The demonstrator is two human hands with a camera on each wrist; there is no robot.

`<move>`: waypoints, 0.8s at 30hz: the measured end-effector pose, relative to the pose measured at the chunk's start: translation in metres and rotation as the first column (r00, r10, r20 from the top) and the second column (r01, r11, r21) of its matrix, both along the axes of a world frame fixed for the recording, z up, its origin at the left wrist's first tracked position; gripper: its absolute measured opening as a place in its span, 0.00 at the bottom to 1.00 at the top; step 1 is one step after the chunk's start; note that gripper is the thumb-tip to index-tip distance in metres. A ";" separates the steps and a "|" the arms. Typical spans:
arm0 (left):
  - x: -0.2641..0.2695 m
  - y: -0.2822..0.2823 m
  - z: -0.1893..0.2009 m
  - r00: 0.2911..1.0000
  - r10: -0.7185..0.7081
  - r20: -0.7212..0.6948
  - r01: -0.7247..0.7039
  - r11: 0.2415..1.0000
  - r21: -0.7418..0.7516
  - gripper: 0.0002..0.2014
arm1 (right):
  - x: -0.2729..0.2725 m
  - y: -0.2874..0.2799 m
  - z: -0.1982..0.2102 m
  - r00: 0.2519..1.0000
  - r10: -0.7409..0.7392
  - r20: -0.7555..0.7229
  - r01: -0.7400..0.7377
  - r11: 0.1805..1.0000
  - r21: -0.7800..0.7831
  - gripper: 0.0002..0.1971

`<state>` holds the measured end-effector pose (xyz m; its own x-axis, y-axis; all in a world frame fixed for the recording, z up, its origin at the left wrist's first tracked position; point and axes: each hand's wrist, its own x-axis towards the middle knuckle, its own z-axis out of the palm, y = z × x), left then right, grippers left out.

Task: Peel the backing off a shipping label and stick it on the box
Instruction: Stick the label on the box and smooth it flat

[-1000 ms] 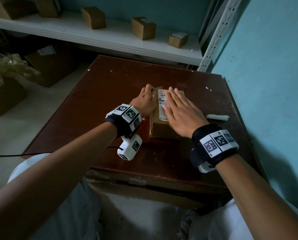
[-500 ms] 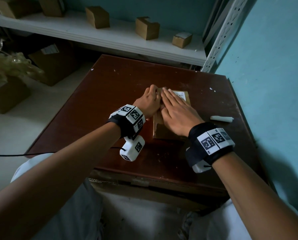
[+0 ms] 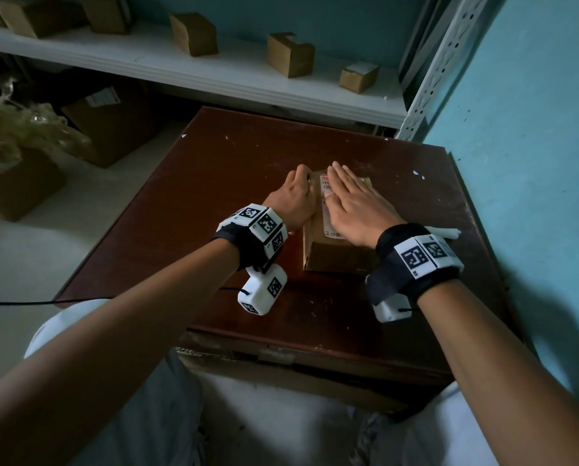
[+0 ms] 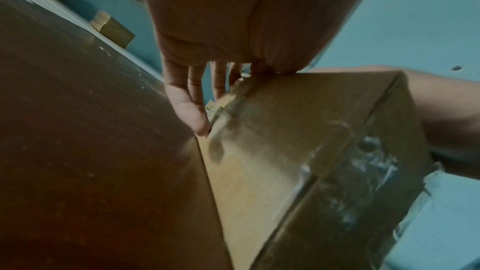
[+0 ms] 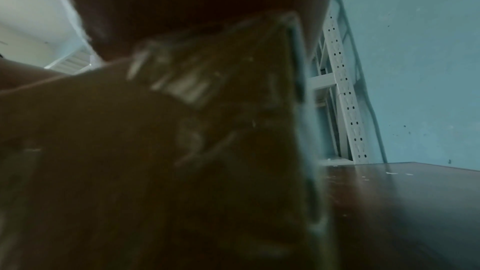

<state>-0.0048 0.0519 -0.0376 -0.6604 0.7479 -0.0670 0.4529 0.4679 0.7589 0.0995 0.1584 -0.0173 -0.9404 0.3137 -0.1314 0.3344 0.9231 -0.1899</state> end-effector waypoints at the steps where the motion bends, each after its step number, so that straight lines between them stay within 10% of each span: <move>1: 0.002 0.000 0.002 1.000 0.011 -0.001 -0.011 1.000 0.004 0.15 | 0.000 0.003 0.001 1.000 -0.016 -0.001 0.016 1.000 0.005 0.29; 24: 0.007 0.000 0.001 1.000 0.018 -0.026 -0.018 1.000 0.016 0.15 | 0.041 0.012 0.001 1.000 0.003 -0.025 0.001 0.988 0.153 0.30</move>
